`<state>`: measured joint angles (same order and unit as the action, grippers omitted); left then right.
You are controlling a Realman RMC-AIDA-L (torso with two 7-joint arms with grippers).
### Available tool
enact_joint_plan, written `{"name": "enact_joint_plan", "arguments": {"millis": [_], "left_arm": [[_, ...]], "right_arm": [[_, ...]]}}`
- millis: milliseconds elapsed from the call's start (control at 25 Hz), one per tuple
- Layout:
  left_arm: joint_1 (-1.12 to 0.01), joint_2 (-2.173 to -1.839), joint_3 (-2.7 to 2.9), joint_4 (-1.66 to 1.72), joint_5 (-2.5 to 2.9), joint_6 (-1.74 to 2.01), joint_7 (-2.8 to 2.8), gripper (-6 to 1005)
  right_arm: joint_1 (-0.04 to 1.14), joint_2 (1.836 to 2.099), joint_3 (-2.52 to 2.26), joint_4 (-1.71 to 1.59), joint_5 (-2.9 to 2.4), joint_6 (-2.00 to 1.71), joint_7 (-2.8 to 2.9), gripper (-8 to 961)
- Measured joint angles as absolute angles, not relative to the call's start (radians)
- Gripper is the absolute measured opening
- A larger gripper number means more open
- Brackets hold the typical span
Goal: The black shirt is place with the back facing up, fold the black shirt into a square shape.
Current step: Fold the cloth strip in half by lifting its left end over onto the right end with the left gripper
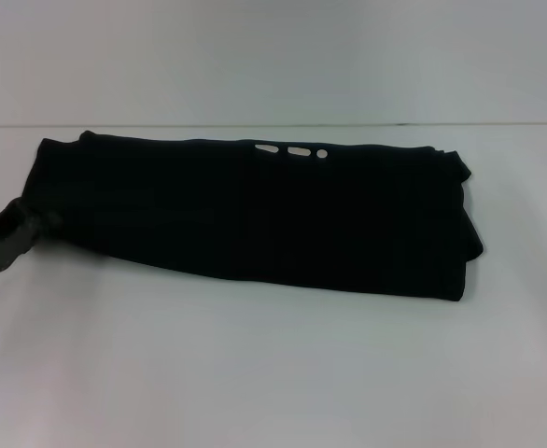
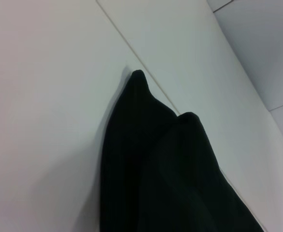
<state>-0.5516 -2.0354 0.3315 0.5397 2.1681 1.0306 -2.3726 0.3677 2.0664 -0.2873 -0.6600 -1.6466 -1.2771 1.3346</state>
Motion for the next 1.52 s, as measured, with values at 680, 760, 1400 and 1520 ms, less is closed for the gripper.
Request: {"name": "enact_joint_plan", "arguments": {"millis": [680, 760, 1400, 1520], "left_arm": [[-0.894, -2.109, 0.58, 0.659, 2.1, 1.197, -2.401, 60], [-0.916, -2.119, 0.61, 0.66, 2.099, 1.194, -2.402, 70], [-1.001, -2.163, 1.447, 0.719, 1.976, 1.146, -2.245, 147], [-0.91, -2.15, 1.404, 0.859, 2.012, 1.287, -2.215, 162]], "right_arm": [[0.373, 2.059, -0.296, -0.647, -1.648, -1.275, 1.348, 658], [0.377, 2.06, -0.296, -0.645, -1.648, -1.275, 1.348, 658], [0.384, 2.049, -0.296, -0.634, -1.664, -1.271, 1.365, 658], [0.394, 2.032, -0.296, -0.636, -1.708, -1.264, 1.428, 658]]}}
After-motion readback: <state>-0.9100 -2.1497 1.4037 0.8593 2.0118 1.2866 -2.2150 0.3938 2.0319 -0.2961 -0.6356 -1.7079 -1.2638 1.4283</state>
